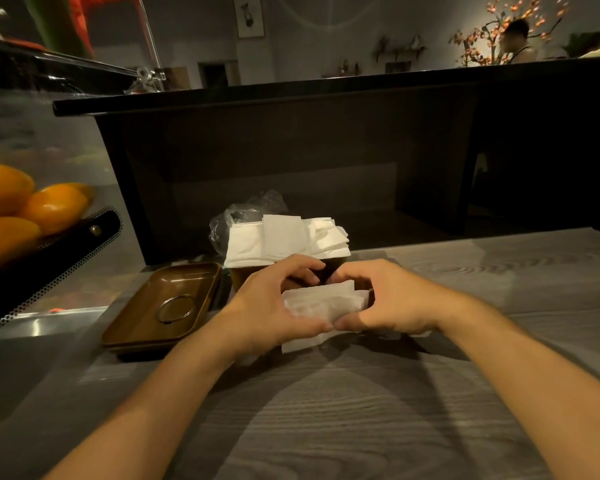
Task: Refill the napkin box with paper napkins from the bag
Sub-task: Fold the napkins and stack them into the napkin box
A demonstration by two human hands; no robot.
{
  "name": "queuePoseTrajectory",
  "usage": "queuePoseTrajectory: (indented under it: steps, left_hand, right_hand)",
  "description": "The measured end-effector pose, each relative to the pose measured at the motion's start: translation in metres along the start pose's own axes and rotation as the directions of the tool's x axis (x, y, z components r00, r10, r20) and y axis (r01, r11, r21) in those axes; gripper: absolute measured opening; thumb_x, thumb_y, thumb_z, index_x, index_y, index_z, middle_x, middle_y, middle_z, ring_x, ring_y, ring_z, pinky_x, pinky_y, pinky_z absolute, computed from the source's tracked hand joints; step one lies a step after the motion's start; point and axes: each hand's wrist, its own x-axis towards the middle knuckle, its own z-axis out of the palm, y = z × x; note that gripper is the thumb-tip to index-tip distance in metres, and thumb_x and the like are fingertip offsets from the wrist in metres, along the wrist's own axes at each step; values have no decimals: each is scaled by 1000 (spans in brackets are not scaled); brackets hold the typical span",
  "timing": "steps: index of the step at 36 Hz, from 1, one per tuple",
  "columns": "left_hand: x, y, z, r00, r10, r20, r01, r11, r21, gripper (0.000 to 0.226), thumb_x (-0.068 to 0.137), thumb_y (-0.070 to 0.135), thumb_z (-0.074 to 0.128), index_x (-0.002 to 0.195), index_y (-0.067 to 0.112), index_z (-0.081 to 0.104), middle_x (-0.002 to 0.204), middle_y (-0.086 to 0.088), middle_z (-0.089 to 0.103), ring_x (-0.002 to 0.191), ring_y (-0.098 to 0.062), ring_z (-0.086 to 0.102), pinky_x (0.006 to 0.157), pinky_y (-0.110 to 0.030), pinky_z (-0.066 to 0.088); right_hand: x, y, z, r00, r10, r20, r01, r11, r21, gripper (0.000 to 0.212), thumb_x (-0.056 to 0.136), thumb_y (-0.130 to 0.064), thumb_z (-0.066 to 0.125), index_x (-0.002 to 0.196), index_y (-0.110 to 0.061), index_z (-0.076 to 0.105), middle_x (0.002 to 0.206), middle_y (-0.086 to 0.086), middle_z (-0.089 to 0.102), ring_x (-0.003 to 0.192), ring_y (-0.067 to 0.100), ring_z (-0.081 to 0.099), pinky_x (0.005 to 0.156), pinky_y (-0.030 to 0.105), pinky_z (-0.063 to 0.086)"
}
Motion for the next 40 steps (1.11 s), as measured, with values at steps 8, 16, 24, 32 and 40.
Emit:
queuePoseTrajectory:
  steps: [8,16,24,32,40]
  left_hand:
    - [2,1,2,994,-30,106,12,986,169,42,85,43,76,123,42,58,112,20,58,104,-1,56,91,-32,55]
    - [5,-1,5,999,-19,45,13,993,119,15,94,30,68,108,35,66,99,14,67,93,1,63,86,-35,59]
    - [5,5,11,998,-42,50,52,978,-204,41,90,66,52,120,40,62,111,14,69,102,-7,66,93,-42,56]
    - [11,24,20,974,-62,-218,-8,951,-308,26,107,40,42,127,31,55,113,9,67,103,-7,66,90,-36,59]
    - [21,24,-13,892,-20,-452,11,1000,-24,20,105,34,47,90,24,55,75,4,59,64,-7,57,54,-18,42]
  right_hand:
    - [1,-2,3,1000,2,2,-2,1000,-12,13,89,-30,76,95,-38,67,89,-10,71,83,5,67,78,32,59]
    - [4,-4,2,996,33,-84,-24,994,109,13,92,-24,72,102,-32,72,96,-10,74,91,5,69,90,35,57]
    - [4,-10,0,991,36,-129,-3,968,250,16,90,-15,74,105,-14,72,100,7,74,92,20,72,80,37,62]
    - [7,-31,4,976,205,-72,-105,736,668,21,96,-20,67,116,-13,69,102,3,78,93,17,76,73,30,60]
    - [23,-41,-42,826,382,-415,-207,889,408,7,96,-21,67,100,-26,64,100,-2,68,90,16,68,67,28,57]
